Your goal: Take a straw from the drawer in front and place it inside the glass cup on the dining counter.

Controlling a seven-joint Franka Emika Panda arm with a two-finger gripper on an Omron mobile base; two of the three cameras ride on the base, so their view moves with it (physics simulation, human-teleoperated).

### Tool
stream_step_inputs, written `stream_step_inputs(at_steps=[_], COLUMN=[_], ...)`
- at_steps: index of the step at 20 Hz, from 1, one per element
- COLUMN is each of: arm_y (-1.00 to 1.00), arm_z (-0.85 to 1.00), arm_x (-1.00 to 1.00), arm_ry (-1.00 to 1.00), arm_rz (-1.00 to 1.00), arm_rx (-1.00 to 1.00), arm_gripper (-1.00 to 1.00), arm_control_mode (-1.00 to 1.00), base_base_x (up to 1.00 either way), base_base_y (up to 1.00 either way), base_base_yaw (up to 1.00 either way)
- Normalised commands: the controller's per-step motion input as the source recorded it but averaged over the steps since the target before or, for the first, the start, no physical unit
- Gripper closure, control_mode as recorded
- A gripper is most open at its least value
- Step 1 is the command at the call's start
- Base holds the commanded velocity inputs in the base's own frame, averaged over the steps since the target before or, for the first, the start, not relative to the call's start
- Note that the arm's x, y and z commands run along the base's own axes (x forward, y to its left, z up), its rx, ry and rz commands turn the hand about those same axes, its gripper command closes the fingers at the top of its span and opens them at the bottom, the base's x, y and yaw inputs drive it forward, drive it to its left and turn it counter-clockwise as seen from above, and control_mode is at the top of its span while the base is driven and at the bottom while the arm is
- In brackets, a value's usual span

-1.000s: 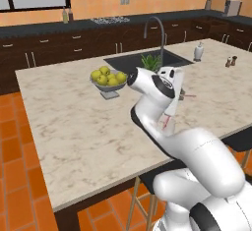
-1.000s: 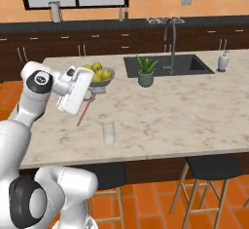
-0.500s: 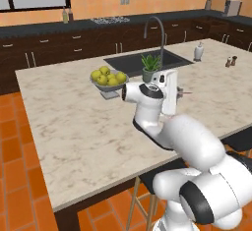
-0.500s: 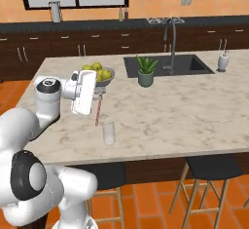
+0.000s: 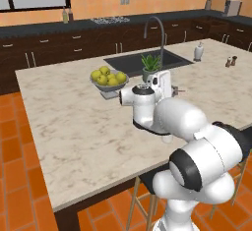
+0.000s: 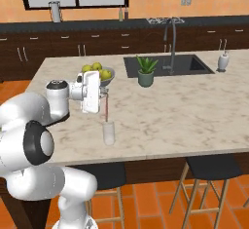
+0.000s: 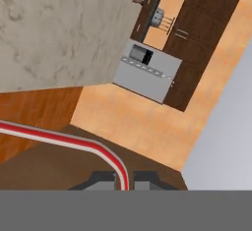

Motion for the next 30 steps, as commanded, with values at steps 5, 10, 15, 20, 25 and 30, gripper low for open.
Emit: stream_step_inputs(at_steps=[5, 10, 15, 20, 25, 30], arm_y=[0.00, 0.00, 0.00, 0.00, 0.00, -0.03], arm_z=[-0.19, -0.08, -0.08, -0.09, -0.11, -0.28], arm_x=[0.24, 0.26, 0.15, -0.03, -0.21, -0.17], arm_ry=[0.00, 0.00, 0.00, 0.00, 0.00, 0.00], arm_rz=[-0.05, -0.03, -0.02, -0.04, -0.05, -0.04], arm_rx=[-0.05, 0.00, 0.00, 0.00, 0.00, 0.00], arm_gripper=[1.00, 1.00, 1.00, 1.00, 1.00, 1.00], arm_control_mode=[-1.00, -1.00, -1.00, -1.00, -1.00, -1.00], base_base_x=[0.00, 0.00, 0.00, 0.00, 0.00, 0.00], base_base_y=[0.00, 0.00, 0.00, 0.00, 0.00, 0.00], base_base_yaw=[0.00, 0.00, 0.00, 0.00, 0.00, 0.00])
